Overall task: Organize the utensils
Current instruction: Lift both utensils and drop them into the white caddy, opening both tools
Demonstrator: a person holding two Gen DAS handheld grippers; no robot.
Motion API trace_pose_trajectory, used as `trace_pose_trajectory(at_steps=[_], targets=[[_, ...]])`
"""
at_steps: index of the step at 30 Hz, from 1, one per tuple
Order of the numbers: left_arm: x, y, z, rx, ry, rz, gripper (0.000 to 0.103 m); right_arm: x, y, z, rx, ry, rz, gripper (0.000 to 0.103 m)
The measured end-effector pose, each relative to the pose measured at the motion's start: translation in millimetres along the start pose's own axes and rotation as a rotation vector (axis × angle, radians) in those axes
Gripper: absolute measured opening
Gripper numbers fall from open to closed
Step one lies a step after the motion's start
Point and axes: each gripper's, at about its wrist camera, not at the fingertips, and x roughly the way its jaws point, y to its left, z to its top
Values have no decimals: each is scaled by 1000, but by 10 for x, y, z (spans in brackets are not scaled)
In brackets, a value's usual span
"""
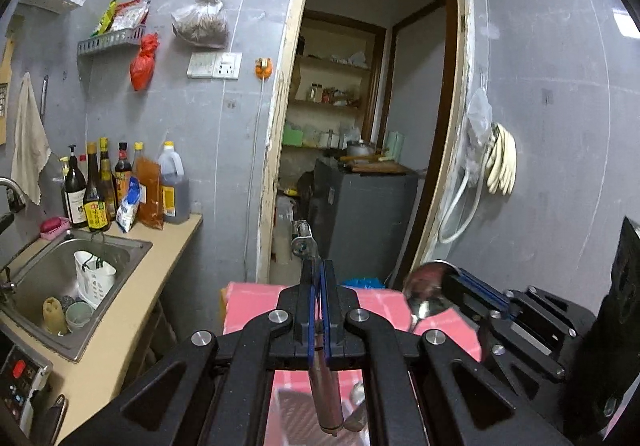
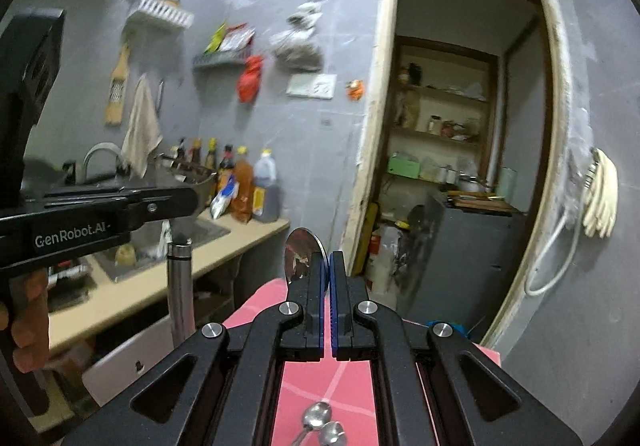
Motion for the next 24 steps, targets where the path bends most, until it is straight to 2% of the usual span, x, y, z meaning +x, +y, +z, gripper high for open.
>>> trace_pose_trajectory(at_steps=[9, 17, 24], targets=[[78, 102, -274, 48, 96, -26, 3, 155, 220, -306, 3, 106, 67, 2], [139, 260, -393, -25, 192, -61, 4, 227, 187, -572, 64, 190, 162, 4], [153, 289, -475, -37, 239, -79, 6, 222, 147, -679, 106, 211, 182, 5]])
